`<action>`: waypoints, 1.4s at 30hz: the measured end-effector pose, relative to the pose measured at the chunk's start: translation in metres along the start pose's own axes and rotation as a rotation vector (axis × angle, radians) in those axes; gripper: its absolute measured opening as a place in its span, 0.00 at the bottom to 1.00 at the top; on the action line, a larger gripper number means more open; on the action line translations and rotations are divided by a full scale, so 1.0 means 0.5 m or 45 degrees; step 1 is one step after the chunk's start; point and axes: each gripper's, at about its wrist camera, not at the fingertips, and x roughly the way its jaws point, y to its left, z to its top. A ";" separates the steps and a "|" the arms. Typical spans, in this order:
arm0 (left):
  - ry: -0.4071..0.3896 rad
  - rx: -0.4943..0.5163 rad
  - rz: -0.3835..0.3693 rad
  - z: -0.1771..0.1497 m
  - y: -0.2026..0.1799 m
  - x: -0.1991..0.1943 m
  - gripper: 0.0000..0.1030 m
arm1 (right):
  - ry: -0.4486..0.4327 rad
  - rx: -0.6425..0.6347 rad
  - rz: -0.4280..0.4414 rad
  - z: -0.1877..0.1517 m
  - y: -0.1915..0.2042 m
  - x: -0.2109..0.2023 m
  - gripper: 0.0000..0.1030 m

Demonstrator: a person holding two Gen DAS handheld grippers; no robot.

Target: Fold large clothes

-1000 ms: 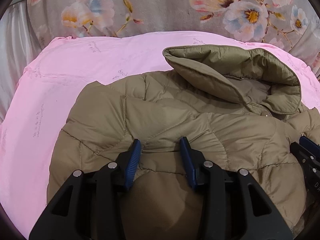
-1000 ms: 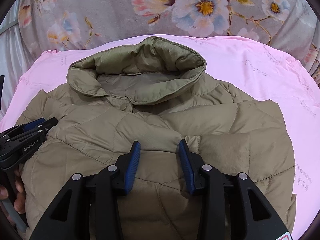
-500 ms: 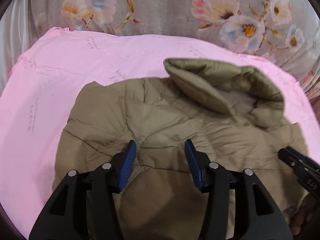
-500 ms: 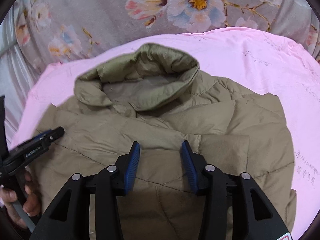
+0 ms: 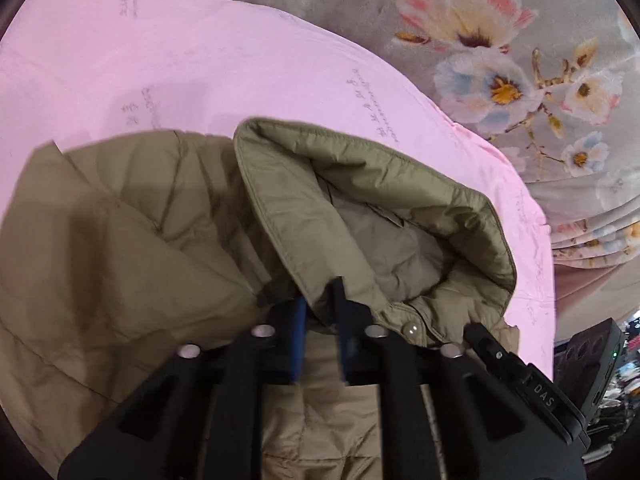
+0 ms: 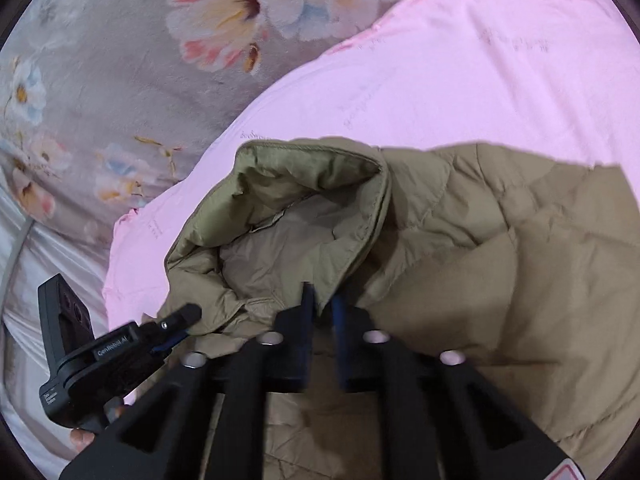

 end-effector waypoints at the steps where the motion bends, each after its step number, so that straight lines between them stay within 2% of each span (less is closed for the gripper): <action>1: -0.036 0.042 0.011 -0.009 -0.003 -0.008 0.07 | -0.041 -0.033 0.004 -0.004 0.006 -0.011 0.05; 4: -0.122 0.152 0.057 -0.045 -0.005 -0.032 0.05 | -0.131 -0.198 -0.087 -0.021 0.027 -0.037 0.04; 7: -0.132 0.195 0.110 -0.065 0.007 -0.008 0.05 | -0.104 -0.314 -0.245 -0.042 0.024 -0.001 0.03; 15: -0.177 0.306 0.216 -0.085 -0.002 0.020 0.06 | -0.071 -0.370 -0.326 -0.060 0.011 0.044 0.02; 24: -0.188 0.317 0.229 -0.087 -0.004 0.027 0.06 | -0.053 -0.337 -0.289 -0.056 0.000 0.048 0.01; 27: -0.192 0.290 0.189 -0.082 0.003 0.018 0.08 | -0.047 -0.312 -0.246 -0.053 -0.005 0.044 0.03; 28: -0.191 0.282 0.179 -0.080 0.007 0.009 0.10 | -0.042 -0.296 -0.230 -0.051 -0.009 0.035 0.07; 31: -0.199 0.294 0.187 -0.070 0.008 -0.049 0.13 | -0.069 -0.273 -0.194 -0.045 -0.004 -0.024 0.13; 33: -0.258 0.297 0.195 -0.042 0.006 -0.102 0.13 | -0.144 -0.293 -0.174 -0.027 0.010 -0.079 0.13; 36: -0.281 0.213 0.173 0.050 -0.007 -0.144 0.14 | -0.195 -0.284 -0.143 0.027 0.037 -0.110 0.14; 40: -0.243 0.118 0.159 0.164 -0.025 -0.108 0.14 | -0.229 -0.252 -0.111 0.118 0.070 -0.073 0.15; 42: -0.176 0.051 0.111 0.205 -0.020 -0.062 0.15 | -0.211 -0.214 -0.104 0.152 0.068 -0.034 0.16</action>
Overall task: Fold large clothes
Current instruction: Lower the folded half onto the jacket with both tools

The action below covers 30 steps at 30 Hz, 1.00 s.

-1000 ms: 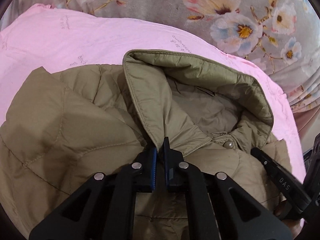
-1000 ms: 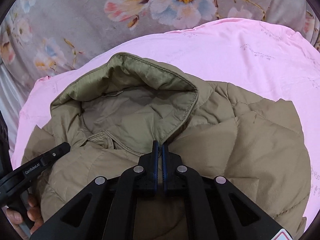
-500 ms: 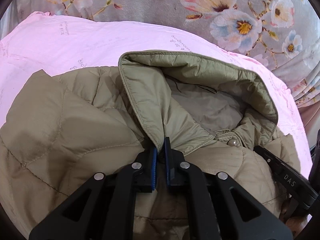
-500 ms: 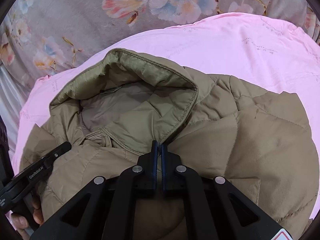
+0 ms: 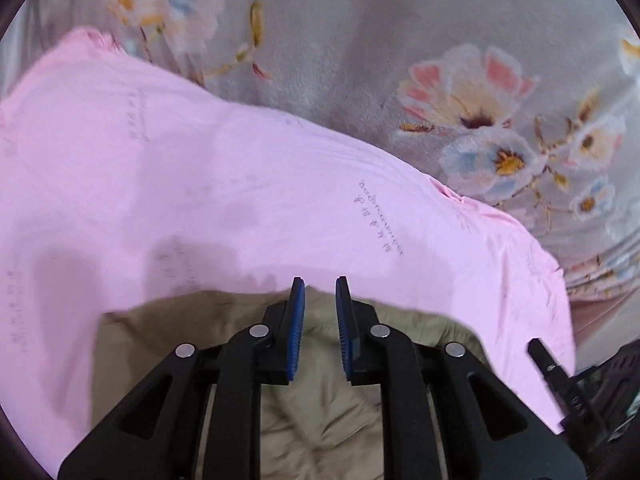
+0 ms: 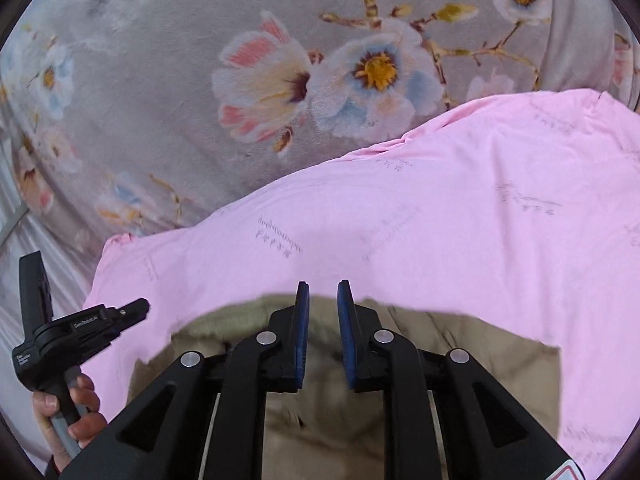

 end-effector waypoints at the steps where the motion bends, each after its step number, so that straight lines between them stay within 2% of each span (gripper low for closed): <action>1: 0.045 -0.028 -0.014 0.009 0.002 0.033 0.15 | 0.016 0.020 0.005 0.008 -0.002 0.021 0.16; 4: 0.165 -0.077 0.006 -0.010 0.015 0.110 0.13 | 0.095 0.036 -0.020 0.004 -0.012 0.098 0.17; 6: 0.211 -0.067 -0.027 -0.046 0.020 0.129 0.13 | 0.180 -0.012 -0.055 -0.020 -0.014 0.134 0.17; 8: 0.194 0.020 -0.020 -0.081 0.013 0.115 0.13 | 0.222 -0.083 -0.055 -0.052 -0.013 0.136 0.17; 11: 0.179 0.146 0.019 -0.141 0.012 0.100 0.13 | 0.205 -0.207 -0.133 -0.099 -0.018 0.114 0.12; 13: 0.167 0.179 0.031 -0.165 0.023 0.105 0.12 | 0.194 -0.255 -0.179 -0.120 -0.025 0.105 0.10; 18: 0.084 0.197 0.034 -0.193 0.038 0.107 0.09 | 0.181 -0.263 -0.221 -0.146 -0.048 0.102 0.09; 22: 0.002 0.327 0.150 -0.216 0.005 0.110 0.08 | 0.168 -0.317 -0.289 -0.152 -0.032 0.114 0.09; 24: -0.016 0.361 0.189 -0.220 -0.005 0.114 0.08 | 0.168 -0.340 -0.318 -0.150 -0.024 0.121 0.09; 30: -0.023 0.380 0.211 -0.219 -0.006 0.117 0.08 | 0.178 -0.353 -0.331 -0.148 -0.023 0.127 0.09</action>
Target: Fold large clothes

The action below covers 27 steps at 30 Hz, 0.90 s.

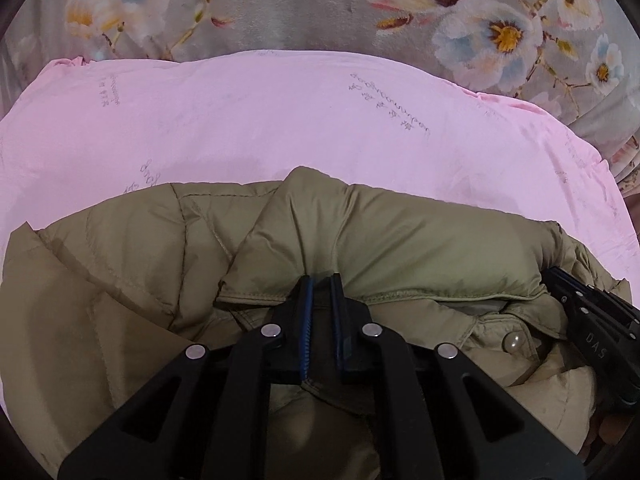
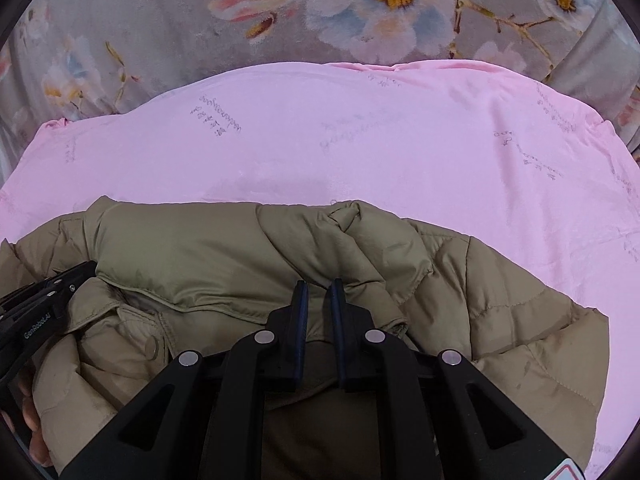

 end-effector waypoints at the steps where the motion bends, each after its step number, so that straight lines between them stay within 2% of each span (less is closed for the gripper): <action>1: 0.000 0.001 0.001 0.001 -0.001 0.001 0.08 | 0.000 0.001 0.002 0.000 0.000 0.000 0.09; 27: -0.011 0.071 0.084 0.001 -0.025 0.010 0.08 | 0.002 0.019 0.027 0.001 -0.002 0.000 0.09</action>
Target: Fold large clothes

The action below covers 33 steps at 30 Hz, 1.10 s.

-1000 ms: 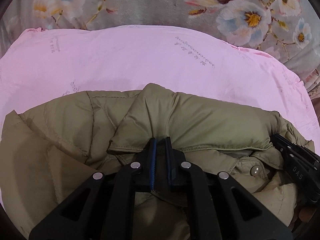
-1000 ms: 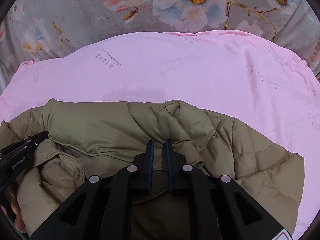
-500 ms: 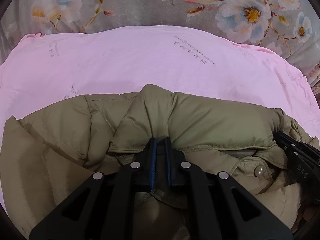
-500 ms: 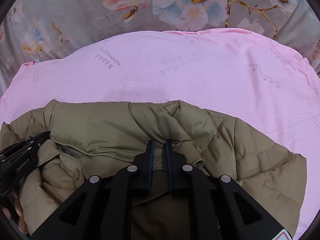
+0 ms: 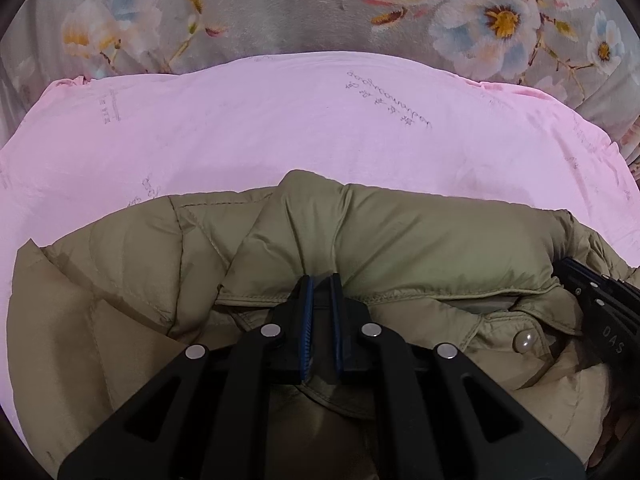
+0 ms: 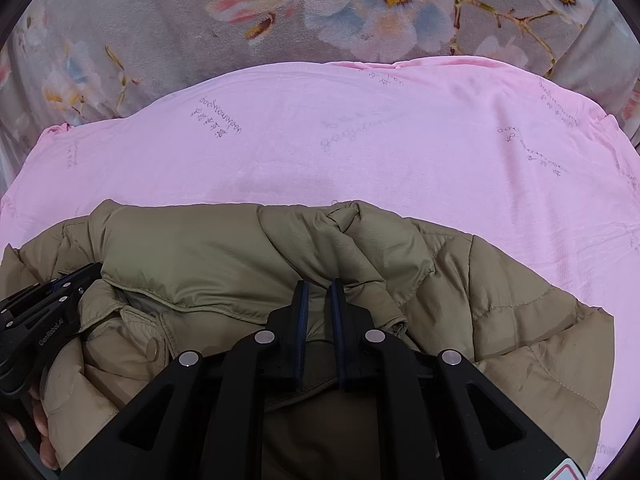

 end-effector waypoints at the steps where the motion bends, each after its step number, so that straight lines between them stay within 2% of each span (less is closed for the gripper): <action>1: 0.000 0.001 0.002 0.000 0.000 0.000 0.08 | -0.024 0.017 0.010 -0.001 -0.005 -0.008 0.09; 4: -0.003 0.001 0.004 -0.001 -0.001 -0.001 0.08 | -0.123 0.080 -0.002 -0.005 -0.023 -0.042 0.08; 9: -0.003 0.006 0.009 -0.002 -0.001 0.000 0.08 | -0.024 0.046 -0.021 -0.005 -0.011 -0.017 0.09; 15: -0.001 0.021 0.028 -0.001 -0.005 0.000 0.08 | 0.008 0.036 -0.033 -0.004 -0.007 -0.008 0.09; 17: -0.003 0.025 0.034 -0.001 -0.006 -0.003 0.08 | 0.017 0.035 -0.032 -0.006 -0.009 -0.019 0.09; 19: -0.002 0.016 0.036 -0.009 0.003 -0.027 0.09 | 0.007 0.041 -0.052 -0.021 -0.014 -0.072 0.11; 20: 0.002 0.010 0.035 -0.016 0.009 -0.042 0.10 | -0.027 0.047 -0.034 -0.039 -0.022 -0.120 0.14; 21: -0.013 0.000 0.006 -0.033 0.022 -0.077 0.18 | -0.046 0.039 -0.012 -0.056 -0.029 -0.158 0.22; 22: -0.008 -0.020 -0.013 -0.048 0.034 -0.105 0.37 | -0.061 0.018 0.013 -0.084 -0.041 -0.207 0.33; 24: -0.029 -0.042 -0.028 -0.095 0.072 -0.176 0.62 | -0.090 -0.018 0.023 -0.159 -0.071 -0.304 0.45; 25: -0.029 -0.060 -0.044 -0.121 0.094 -0.208 0.64 | -0.086 -0.020 0.027 -0.192 -0.085 -0.339 0.50; 27: 0.002 -0.097 -0.092 -0.181 0.142 -0.265 0.64 | -0.055 0.005 0.058 -0.269 -0.123 -0.408 0.52; 33: 0.090 -0.222 -0.183 -0.376 0.264 -0.421 0.64 | 0.062 0.261 0.165 -0.506 -0.243 -0.581 0.60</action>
